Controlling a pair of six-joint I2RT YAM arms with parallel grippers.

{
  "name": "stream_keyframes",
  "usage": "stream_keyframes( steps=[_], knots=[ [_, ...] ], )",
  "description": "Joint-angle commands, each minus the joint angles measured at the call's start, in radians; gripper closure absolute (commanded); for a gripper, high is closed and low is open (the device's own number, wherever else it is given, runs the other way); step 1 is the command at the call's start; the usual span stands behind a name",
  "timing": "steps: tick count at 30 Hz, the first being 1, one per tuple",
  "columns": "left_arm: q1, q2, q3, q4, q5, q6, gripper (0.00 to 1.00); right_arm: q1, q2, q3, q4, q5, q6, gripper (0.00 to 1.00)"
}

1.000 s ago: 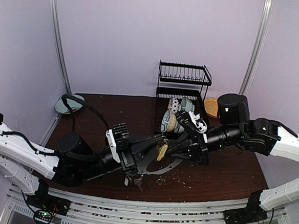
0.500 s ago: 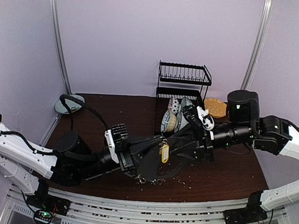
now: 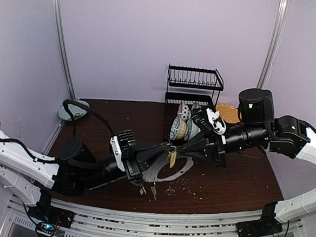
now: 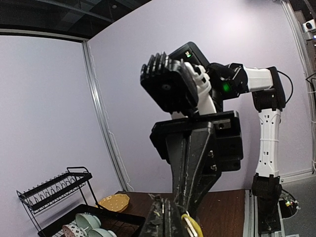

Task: Put the keys on the keyring

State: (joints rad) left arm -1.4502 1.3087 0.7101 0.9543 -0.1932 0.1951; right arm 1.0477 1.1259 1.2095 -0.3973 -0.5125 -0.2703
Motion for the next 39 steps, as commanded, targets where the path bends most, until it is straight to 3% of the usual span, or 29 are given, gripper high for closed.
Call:
stream_keyframes(
  steps=[1,12,19,30,34,36,39],
  knots=[
    [-0.004,-0.031,-0.018,0.099,0.006,0.007,1.0,-0.002,0.002,-0.013,0.008,-0.033,0.009,1.0],
    [-0.003,0.025,-0.009,0.264,0.075,0.051,1.0,0.003,0.027,-0.131,0.21,-0.22,0.096,1.0],
    [-0.003,0.022,-0.002,0.267,0.062,0.068,1.0,0.015,0.07,-0.126,0.153,-0.197,0.071,1.0],
    [-0.003,0.05,0.003,0.281,0.047,0.072,1.0,0.043,0.081,-0.133,0.196,-0.161,0.079,1.0],
    [-0.003,0.041,-0.002,0.25,0.017,0.079,1.0,0.042,0.037,-0.133,0.198,-0.089,0.081,0.73],
    [-0.003,0.031,-0.011,0.224,0.001,0.079,1.0,0.04,-0.01,-0.14,0.192,-0.002,0.08,0.72],
    [-0.003,0.018,-0.026,0.186,-0.033,0.073,1.0,0.039,-0.084,-0.157,0.205,0.036,0.072,0.79]
  ],
)
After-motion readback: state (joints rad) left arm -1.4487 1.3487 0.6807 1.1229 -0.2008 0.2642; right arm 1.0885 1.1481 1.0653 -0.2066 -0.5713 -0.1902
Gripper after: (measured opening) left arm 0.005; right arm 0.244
